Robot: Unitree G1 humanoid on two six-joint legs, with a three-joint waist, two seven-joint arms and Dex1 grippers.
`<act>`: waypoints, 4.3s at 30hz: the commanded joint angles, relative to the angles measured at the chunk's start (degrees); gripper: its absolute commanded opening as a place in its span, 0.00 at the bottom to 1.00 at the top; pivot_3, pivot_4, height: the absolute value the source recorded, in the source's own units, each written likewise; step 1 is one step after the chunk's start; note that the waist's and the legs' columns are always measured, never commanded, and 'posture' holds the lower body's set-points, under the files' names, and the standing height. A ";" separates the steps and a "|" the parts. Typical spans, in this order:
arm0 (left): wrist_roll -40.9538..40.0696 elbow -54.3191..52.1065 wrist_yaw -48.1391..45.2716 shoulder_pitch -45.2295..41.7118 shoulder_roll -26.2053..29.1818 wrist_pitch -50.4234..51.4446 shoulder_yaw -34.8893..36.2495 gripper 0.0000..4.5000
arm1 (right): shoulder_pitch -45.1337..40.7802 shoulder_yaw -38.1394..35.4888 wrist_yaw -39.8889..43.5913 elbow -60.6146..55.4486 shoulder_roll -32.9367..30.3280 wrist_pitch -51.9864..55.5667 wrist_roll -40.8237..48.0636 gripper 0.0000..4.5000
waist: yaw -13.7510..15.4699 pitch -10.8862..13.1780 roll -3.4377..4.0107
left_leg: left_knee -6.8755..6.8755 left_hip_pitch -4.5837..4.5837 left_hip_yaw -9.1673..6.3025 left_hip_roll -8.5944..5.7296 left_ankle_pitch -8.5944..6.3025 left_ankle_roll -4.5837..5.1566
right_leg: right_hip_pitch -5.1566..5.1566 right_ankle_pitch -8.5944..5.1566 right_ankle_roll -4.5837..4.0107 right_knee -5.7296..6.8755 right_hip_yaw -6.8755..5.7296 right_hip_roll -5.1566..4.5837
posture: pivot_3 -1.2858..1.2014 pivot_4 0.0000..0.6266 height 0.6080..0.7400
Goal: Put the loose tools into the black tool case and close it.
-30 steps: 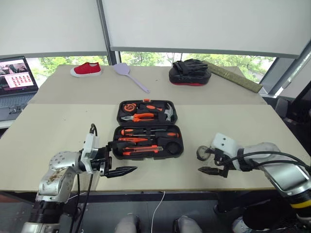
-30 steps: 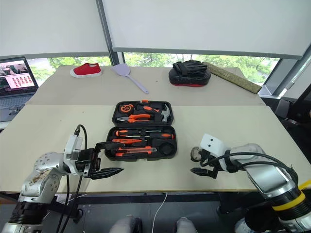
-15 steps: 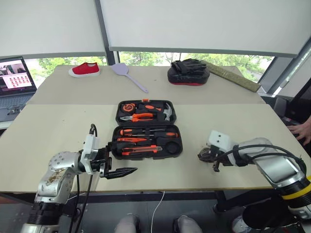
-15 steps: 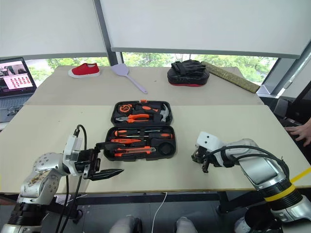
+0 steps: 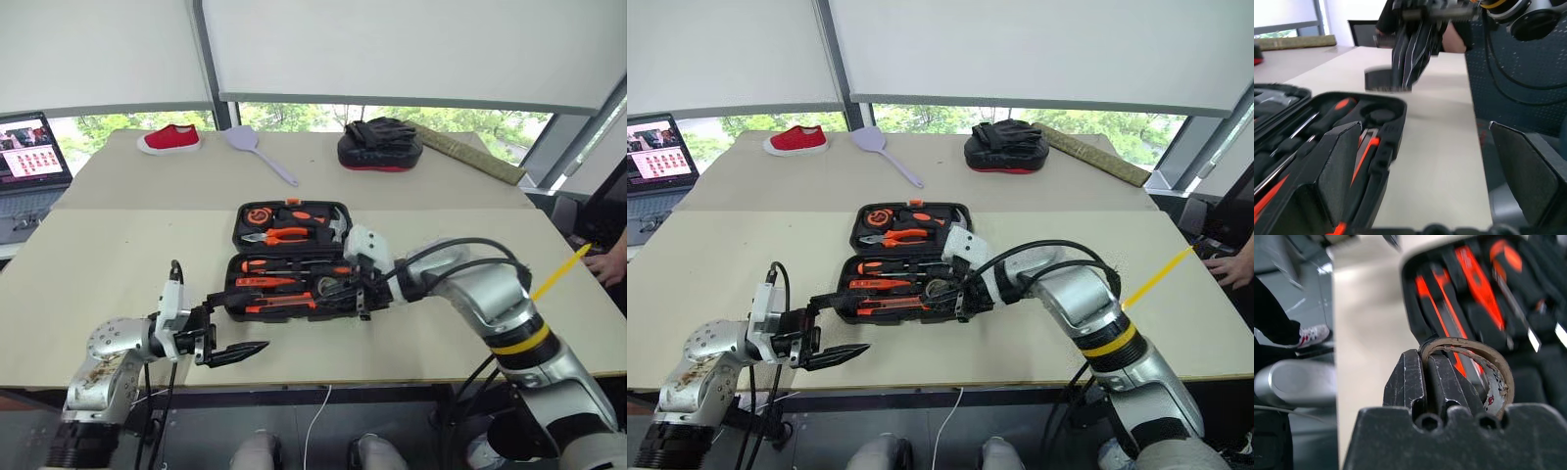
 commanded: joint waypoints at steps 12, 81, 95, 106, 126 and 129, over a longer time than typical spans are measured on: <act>0.66 -2.62 2.07 1.85 1.17 -2.30 1.74 1.00 | -0.35 2.36 0.75 5.34 -0.88 -3.33 -6.07 0.00 | -0.17 0.00 0.00 | 0.00 0.01 0.02 0.12 0.00 -0.01 | -0.06 -0.05 0.07 0.08 -0.05 0.11 | 0.52 0.24 1.00; 15.65 16.24 19.45 -17.37 -4.17 13.54 -4.76 0.02 | 13.39 -17.04 0.69 26.32 3.52 -46.63 -15.61 0.01 | -0.56 0.14 -0.15 | -0.07 0.10 0.00 0.01 -0.07 -0.24 | 0.13 -0.04 0.18 0.12 -0.06 0.15 | 0.52 0.24 1.00; 10.57 18.06 21.61 -23.87 8.20 36.40 1.18 0.99 | 13.70 -23.83 -1.09 10.36 -5.16 -16.91 -5.28 0.63 | -0.80 0.22 -0.24 | -0.05 0.12 -0.07 0.07 -0.02 -0.28 | 0.11 -0.16 0.31 0.17 -0.02 0.21 | 0.52 0.24 1.00; 11.95 27.90 27.83 -41.52 3.13 55.64 -5.06 1.00 | -9.26 -18.89 -12.48 23.81 1.79 20.78 -3.79 0.93 | -0.99 0.23 -0.26 | -0.02 0.10 -0.11 0.04 0.09 -0.25 | 0.06 -0.02 0.04 0.25 0.03 0.27 | 0.52 0.24 1.00; 14.32 36.65 28.62 -47.19 -1.26 54.30 -7.28 0.55 | -13.59 -16.48 -15.74 41.47 3.66 14.72 -7.49 0.19 | -1.15 0.24 -0.28 | -0.02 -0.13 -0.09 -0.02 0.08 -0.23 | -0.04 -0.01 0.08 0.25 0.00 0.23 | 0.52 0.24 1.00; 14.54 38.12 29.12 -46.83 -1.51 54.82 -6.83 0.32 | -13.48 -18.31 -17.62 44.07 4.98 13.93 -7.10 0.00 | -0.92 0.23 -0.30 | 0.00 -0.07 -0.10 -0.05 0.09 -0.24 | 0.06 0.01 0.11 0.24 0.00 0.21 | 0.52 0.24 1.00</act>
